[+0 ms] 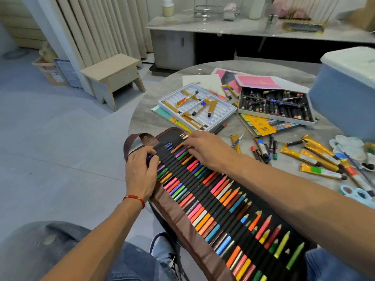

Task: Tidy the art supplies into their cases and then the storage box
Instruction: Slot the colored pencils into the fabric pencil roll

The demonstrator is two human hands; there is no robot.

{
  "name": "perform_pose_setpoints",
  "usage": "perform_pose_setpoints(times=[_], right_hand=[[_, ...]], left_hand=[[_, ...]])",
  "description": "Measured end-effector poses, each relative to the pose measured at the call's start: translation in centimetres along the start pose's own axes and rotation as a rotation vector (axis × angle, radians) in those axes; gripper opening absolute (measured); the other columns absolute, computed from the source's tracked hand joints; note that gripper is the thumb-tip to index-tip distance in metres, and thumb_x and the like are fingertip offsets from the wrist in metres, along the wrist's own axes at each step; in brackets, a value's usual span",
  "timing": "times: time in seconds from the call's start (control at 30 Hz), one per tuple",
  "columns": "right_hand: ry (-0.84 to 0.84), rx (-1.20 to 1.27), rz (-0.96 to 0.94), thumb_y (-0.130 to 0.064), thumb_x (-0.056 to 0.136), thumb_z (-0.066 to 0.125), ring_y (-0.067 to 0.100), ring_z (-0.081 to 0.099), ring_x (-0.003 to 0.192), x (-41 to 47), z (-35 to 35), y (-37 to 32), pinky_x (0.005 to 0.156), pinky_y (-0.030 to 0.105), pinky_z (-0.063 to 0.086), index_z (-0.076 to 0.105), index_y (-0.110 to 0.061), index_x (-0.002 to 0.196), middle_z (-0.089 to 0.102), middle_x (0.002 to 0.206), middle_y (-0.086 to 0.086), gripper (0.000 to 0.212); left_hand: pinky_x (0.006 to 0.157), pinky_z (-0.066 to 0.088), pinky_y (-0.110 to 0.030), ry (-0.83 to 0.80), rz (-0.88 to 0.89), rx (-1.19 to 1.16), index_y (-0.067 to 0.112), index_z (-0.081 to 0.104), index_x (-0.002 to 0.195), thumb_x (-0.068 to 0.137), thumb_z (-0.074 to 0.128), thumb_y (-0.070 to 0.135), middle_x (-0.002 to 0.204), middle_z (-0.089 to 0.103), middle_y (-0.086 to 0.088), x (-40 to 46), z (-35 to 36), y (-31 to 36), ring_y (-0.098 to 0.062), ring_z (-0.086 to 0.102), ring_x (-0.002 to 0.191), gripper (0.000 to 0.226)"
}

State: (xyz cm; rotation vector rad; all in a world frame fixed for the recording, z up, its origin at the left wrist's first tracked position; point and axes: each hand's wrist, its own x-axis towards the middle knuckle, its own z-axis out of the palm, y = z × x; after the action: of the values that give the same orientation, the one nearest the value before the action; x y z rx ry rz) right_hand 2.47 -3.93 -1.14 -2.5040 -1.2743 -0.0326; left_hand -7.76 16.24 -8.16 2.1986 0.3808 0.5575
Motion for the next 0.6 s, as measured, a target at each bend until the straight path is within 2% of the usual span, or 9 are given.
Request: perform_pose_setpoints(times=[0.07,0.13,0.2,0.27,0.37,0.43,0.53,0.6], right_hand=[[-0.093,-0.116,-0.003,-0.022,0.101,0.054,0.026,0.059,0.109,-2.7,-1.2,-1.3,0.090,0.045,0.052,0.067,-0.014,0.125,0.064,0.116,0.008,0.028],[-0.252,-0.186,0.038,-0.023,0.100,0.054,0.028,0.057,0.112,-5.7,-2.9,-1.3,0.089,0.048,0.052,0.065,-0.016,0.127,0.061,0.121,0.008,0.031],[-0.305,-0.129,0.154,-0.018,0.098,0.058,0.027,0.054,0.118,-7.6,-5.0,0.5,0.094,0.048,0.049,0.064,-0.018,0.129,0.056,0.127,0.007,0.032],[-0.201,-0.080,0.369,-0.006,0.092,0.063,0.025,0.054,0.117,-9.2,-8.0,4.0,0.097,0.043,0.047,0.067,-0.020,0.123,0.053,0.124,0.005,0.034],[0.062,0.015,0.666,0.005,0.083,0.059,0.023,0.060,0.105,-10.7,-11.5,7.7,0.084,0.031,0.047,0.074,-0.020,0.103,0.059,0.108,0.002,0.036],[0.142,0.094,0.798,0.004,0.084,0.053,0.021,0.063,0.100,-13.0,-12.9,9.2,0.078,0.027,0.044,0.076,-0.017,0.096,0.069,0.103,0.002,0.033],[0.179,0.166,0.898,0.001,0.088,0.054,0.017,0.063,0.098,-17.0,-14.5,11.0,0.083,0.029,0.047,0.075,-0.018,0.100,0.071,0.105,-0.001,0.030],[0.244,0.232,0.952,-0.001,0.089,0.057,0.018,0.066,0.098,-19.8,-15.8,12.3,0.085,0.033,0.053,0.074,-0.023,0.094,0.073,0.102,-0.003,0.028]], left_hand=[[0.087,0.054,-0.042,0.001,0.089,0.080,0.021,0.063,0.095,0.094,0.038,0.046,0.095,0.061,0.007,0.4,-0.9,1.4,-0.013,0.056,0.097,0.035],[0.084,0.051,-0.039,-0.036,0.232,0.135,0.021,0.064,0.097,0.093,0.044,0.039,0.095,0.062,0.006,0.9,-0.9,4.3,-0.014,0.056,0.095,0.027],[0.085,0.044,-0.034,-0.232,0.343,0.161,0.025,0.062,0.104,0.091,0.051,0.034,0.101,0.062,0.006,1.2,-0.5,8.0,-0.013,0.053,0.099,0.020],[0.091,0.044,-0.036,-0.484,0.531,0.275,0.030,0.060,0.113,0.086,0.051,0.038,0.110,0.061,0.008,1.9,0.6,11.8,-0.013,0.051,0.106,0.030],[0.099,0.044,-0.036,-0.776,0.765,0.494,0.036,0.056,0.124,0.089,0.049,0.041,0.119,0.058,0.012,4.0,0.2,14.1,-0.009,0.049,0.113,0.036],[0.101,0.042,-0.032,-0.924,0.763,0.573,0.038,0.053,0.129,0.093,0.049,0.042,0.123,0.056,0.014,5.2,-0.1,15.2,-0.005,0.047,0.113,0.036],[0.099,0.044,-0.026,-0.894,0.705,0.493,0.037,0.052,0.131,0.096,0.049,0.041,0.127,0.056,0.012,5.8,0.9,15.5,-0.003,0.049,0.114,0.035],[0.097,0.046,-0.024,-0.907,0.656,0.441,0.036,0.051,0.135,0.098,0.052,0.036,0.132,0.056,0.010,5.6,2.4,15.6,-0.004,0.051,0.115,0.037]])
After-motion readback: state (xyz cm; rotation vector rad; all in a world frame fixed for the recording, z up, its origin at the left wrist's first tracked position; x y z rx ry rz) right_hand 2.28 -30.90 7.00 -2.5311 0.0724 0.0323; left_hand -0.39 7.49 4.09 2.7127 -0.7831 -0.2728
